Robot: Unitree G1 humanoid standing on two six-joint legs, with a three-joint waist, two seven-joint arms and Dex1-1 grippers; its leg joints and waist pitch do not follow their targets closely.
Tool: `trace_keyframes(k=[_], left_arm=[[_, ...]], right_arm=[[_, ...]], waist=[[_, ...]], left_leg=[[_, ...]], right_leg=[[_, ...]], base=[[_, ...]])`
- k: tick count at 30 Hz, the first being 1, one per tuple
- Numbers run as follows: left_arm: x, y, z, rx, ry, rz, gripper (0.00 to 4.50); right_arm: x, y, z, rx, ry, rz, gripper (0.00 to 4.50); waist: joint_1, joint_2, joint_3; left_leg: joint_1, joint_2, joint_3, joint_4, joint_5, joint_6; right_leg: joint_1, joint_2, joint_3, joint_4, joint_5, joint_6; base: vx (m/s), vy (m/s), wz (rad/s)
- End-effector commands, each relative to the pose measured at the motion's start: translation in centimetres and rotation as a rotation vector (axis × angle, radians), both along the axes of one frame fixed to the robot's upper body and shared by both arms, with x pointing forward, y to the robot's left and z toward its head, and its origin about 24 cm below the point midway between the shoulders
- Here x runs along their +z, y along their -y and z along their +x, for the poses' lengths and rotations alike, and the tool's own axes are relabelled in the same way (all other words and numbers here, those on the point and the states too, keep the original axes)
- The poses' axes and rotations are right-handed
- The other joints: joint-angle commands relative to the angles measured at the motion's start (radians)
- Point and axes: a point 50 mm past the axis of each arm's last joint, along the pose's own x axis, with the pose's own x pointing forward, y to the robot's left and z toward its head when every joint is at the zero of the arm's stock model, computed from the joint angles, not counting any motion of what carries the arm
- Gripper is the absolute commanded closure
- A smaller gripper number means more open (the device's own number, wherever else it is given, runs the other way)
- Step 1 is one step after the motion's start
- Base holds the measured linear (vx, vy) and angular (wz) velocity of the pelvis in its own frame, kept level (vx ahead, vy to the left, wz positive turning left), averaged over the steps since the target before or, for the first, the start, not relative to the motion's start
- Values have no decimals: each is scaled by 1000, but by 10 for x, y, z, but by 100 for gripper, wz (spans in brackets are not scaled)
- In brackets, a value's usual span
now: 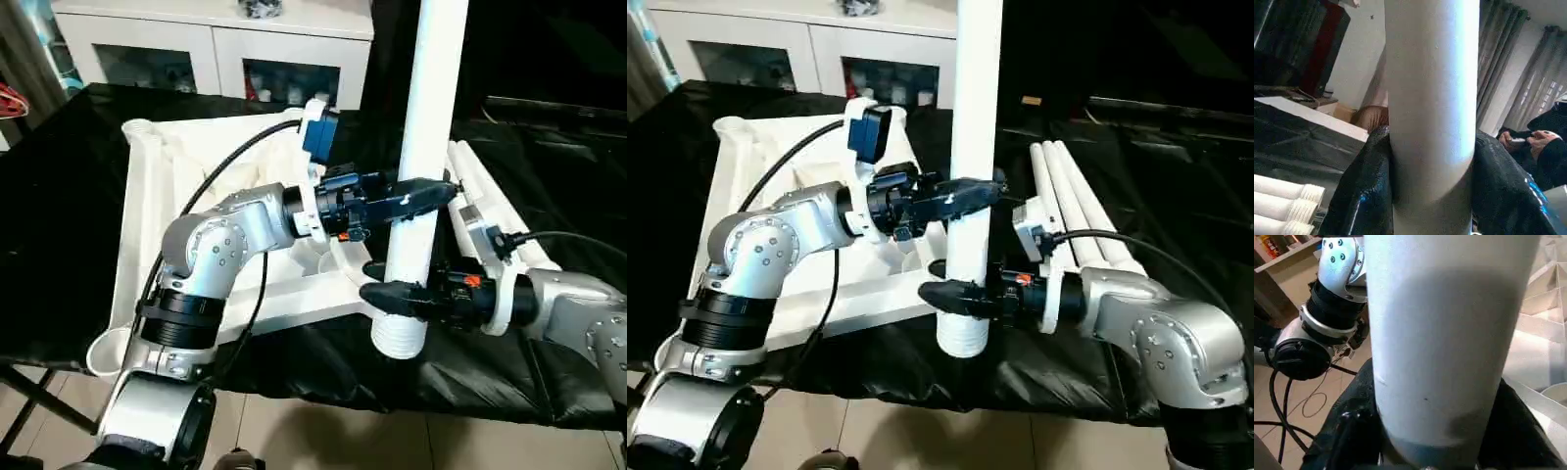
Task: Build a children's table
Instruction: Pick table leg
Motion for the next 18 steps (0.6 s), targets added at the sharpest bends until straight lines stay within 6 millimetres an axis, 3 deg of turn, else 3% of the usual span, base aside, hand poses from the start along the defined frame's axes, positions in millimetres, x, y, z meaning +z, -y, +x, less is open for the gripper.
trace_keyframes(k=[1, 5, 8, 9, 11, 12, 13, 18], left_arm=[[7, 3, 4, 32, -10, -3, 194], [6, 5, 8, 90, -30, 17, 191], [2, 9, 16, 294, 41, 147, 147], [1, 10, 20, 363, 38, 175, 147], [1, 10, 22, 406, 32, 188, 147], [1, 9, 29, 516, 5, 225, 147], [1, 8, 32, 568, -3, 246, 147], [2, 7, 44, 845, -104, 312, 147]], right_arm=[[-1, -1, -3, 15, -18, -4, 257], [-1, -4, 1, -30, 1, -8, 257], [-2, -10, 14, -173, 66, -39, 258], [-2, -12, 18, -212, 79, -46, 258], [-2, -13, 21, -235, 86, -50, 258], [-3, -16, 26, -281, 93, -62, 258], [-2, -18, 28, -300, 100, -66, 258], [5, -33, 41, -430, 145, -64, 258]], waist=[[1, -14, -65], [3, -12, -65], [-3, -13, -65], [-4, -7, -67], [-3, -9, -67], [-2, -3, -68], [-7, -8, -67], [-12, -5, -68]], left_leg=[[32, 47, -10, -56, -77, 31], [31, 48, -12, -56, -75, 27], [31, 47, -13, -58, -80, 15], [33, 51, -15, -59, -83, 4], [34, 48, -14, -58, -86, 0], [33, 49, -15, -58, -80, -5], [33, 46, -14, -57, -84, -8], [31, 44, -17, -57, -84, -17]], right_leg=[[39, -70, 28, -65, 26, -249], [40, -72, 27, -67, 20, -248], [37, -71, 26, -69, 15, -238], [38, -71, 27, -68, 15, -227], [39, -71, 27, -69, 17, -225], [38, -70, 28, -64, 35, -226], [38, -68, 27, -67, 43, -227], [41, -66, 27, -67, 54, -216]], base=[[0, 0, 0], [0, 0, 0], [0, 0, 0], [0, 0, 0], [0, 0, 0], [0, 0, 0], [0, 0, 0], [0, 0, 0]])
